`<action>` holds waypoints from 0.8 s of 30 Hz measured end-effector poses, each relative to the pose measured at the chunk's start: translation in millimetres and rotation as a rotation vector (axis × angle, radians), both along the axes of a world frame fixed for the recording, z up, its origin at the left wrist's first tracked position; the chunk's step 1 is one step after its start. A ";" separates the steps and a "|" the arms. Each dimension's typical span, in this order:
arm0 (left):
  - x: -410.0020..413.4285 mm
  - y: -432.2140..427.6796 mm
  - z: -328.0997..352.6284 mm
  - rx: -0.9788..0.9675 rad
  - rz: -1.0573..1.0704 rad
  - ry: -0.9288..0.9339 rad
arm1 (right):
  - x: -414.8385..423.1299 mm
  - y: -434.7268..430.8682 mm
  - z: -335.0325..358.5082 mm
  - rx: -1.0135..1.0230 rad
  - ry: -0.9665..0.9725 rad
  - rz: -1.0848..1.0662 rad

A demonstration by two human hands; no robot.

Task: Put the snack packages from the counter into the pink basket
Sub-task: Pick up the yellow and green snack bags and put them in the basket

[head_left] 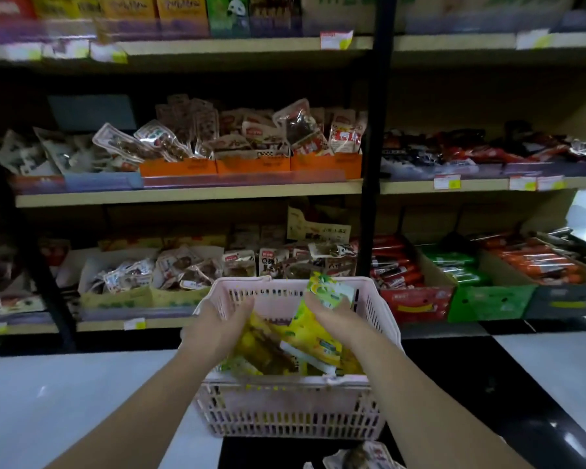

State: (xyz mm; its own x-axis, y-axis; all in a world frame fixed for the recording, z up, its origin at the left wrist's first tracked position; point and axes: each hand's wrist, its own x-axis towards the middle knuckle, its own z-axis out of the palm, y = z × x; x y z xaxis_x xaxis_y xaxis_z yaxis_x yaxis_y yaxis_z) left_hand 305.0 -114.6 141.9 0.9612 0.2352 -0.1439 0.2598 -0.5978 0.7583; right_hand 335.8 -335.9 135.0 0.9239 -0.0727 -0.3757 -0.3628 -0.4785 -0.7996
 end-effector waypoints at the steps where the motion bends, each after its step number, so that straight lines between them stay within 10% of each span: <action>1: -9.7 8.5 -14.7 0.085 0.014 -0.049 | -5.3 -3.3 -14.4 -0.114 0.019 0.050; 10: -145.4 65.4 -146.1 0.393 -0.070 -0.120 | -66.1 -37.6 -81.8 -0.569 -0.261 0.352; 15: -219.7 67.1 -194.7 0.588 -0.264 0.329 | -149.0 -50.2 -96.1 -0.624 -0.396 0.598; 24: -302.1 62.8 -210.1 0.766 -0.249 0.851 | -338.5 -114.0 -201.0 -0.852 0.109 0.808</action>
State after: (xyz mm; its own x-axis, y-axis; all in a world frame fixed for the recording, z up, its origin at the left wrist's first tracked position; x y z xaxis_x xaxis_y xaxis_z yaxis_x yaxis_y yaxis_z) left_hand 2.9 -51.8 -68.3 0.6549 0.3581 -0.6654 0.3207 -0.9291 -0.1843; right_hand -2.7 -450.0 -66.1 0.7827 0.2529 -0.5687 0.2436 -0.9653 -0.0941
